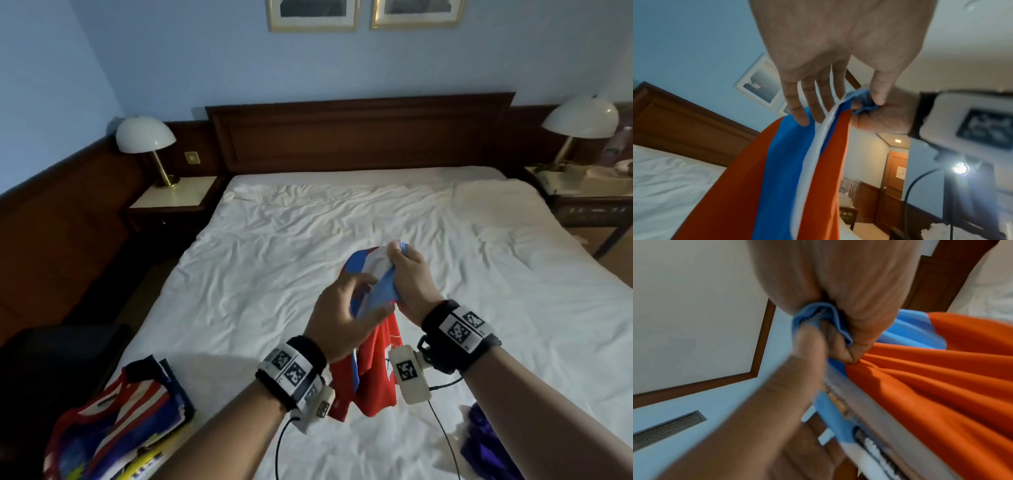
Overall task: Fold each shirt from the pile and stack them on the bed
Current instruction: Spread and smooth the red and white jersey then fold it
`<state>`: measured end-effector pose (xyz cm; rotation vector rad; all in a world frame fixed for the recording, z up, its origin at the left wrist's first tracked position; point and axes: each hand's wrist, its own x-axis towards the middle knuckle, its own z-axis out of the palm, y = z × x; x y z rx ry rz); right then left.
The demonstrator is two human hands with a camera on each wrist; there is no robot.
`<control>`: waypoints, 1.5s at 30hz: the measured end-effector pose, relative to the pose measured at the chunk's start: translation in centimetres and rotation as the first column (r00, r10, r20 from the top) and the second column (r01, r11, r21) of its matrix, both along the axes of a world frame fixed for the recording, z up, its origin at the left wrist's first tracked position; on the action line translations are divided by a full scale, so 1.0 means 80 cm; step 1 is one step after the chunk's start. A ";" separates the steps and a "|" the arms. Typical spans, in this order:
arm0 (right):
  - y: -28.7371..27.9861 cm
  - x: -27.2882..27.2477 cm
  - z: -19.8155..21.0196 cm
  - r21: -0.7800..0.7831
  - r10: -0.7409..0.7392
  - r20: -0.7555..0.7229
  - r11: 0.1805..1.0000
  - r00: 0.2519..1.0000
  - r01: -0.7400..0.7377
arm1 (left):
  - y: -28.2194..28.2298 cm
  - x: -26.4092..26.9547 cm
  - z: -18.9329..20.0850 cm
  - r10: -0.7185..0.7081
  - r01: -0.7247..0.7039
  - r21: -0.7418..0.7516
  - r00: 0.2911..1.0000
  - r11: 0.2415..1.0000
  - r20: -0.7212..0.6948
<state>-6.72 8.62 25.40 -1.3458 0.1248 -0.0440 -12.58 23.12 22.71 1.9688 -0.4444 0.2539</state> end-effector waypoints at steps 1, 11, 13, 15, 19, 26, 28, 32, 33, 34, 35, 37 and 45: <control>0.000 0.000 -0.001 0.002 -0.010 -0.009 1.000 1.000 0.010 | -0.004 -0.001 -0.014 0.028 -0.028 -0.025 1.000 0.999 -0.014; -0.037 -0.005 -0.006 -0.577 0.059 0.058 0.817 0.997 -0.014 | 0.002 0.027 0.011 0.037 -0.104 -0.413 0.985 0.905 -0.168; -0.045 -0.022 -0.011 -0.768 0.183 0.054 0.636 0.982 -0.076 | 0.003 0.044 0.027 0.012 -0.085 -0.365 0.980 0.927 -0.198; -0.041 -0.035 -0.018 -0.759 0.288 0.104 0.642 0.952 -0.111 | -0.003 0.056 0.047 -0.100 0.044 -0.268 0.975 0.962 -0.199; -0.032 -0.038 -0.015 -0.654 0.220 0.253 0.757 0.942 -0.001 | 0.009 0.062 0.074 -0.196 0.177 -0.120 0.964 0.977 -0.178; -0.055 -0.008 0.002 -0.542 -0.001 0.276 0.825 0.961 0.157 | 0.086 0.067 0.024 0.381 0.007 0.865 0.896 0.502 -0.228; -0.070 0.002 -0.001 -0.561 -0.104 0.268 0.792 0.958 0.243 | 0.113 0.072 0.018 0.539 -0.152 0.830 0.818 0.536 -0.198; -0.098 0.014 -0.015 -0.709 -0.123 0.324 0.626 0.938 0.326 | 0.137 0.090 0.035 0.675 -0.613 0.342 0.731 0.713 -0.098; -0.103 0.018 -0.017 -0.725 -0.150 0.318 0.598 0.936 0.341 | 0.137 0.094 0.043 0.661 -0.633 0.205 0.740 0.747 -0.124; -0.109 0.025 -0.019 -0.721 -0.213 0.288 0.593 0.934 0.358 | 0.135 0.097 0.050 0.614 -0.609 0.081 0.772 0.789 -0.166; -0.114 0.030 -0.017 -0.698 -0.287 0.241 0.613 0.927 0.371 | 0.129 0.098 0.056 0.531 -0.550 -0.028 0.818 0.835 -0.219; -0.116 0.040 -0.012 -0.645 -0.386 0.172 0.651 0.906 0.400 | 0.114 0.096 0.055 0.337 -0.388 -0.132 0.893 0.912 -0.296; -0.017 0.012 0.046 -0.772 0.341 0.389 0.628 0.856 0.101 | 0.021 0.070 0.049 -0.003 0.115 0.410 0.964 0.905 -0.265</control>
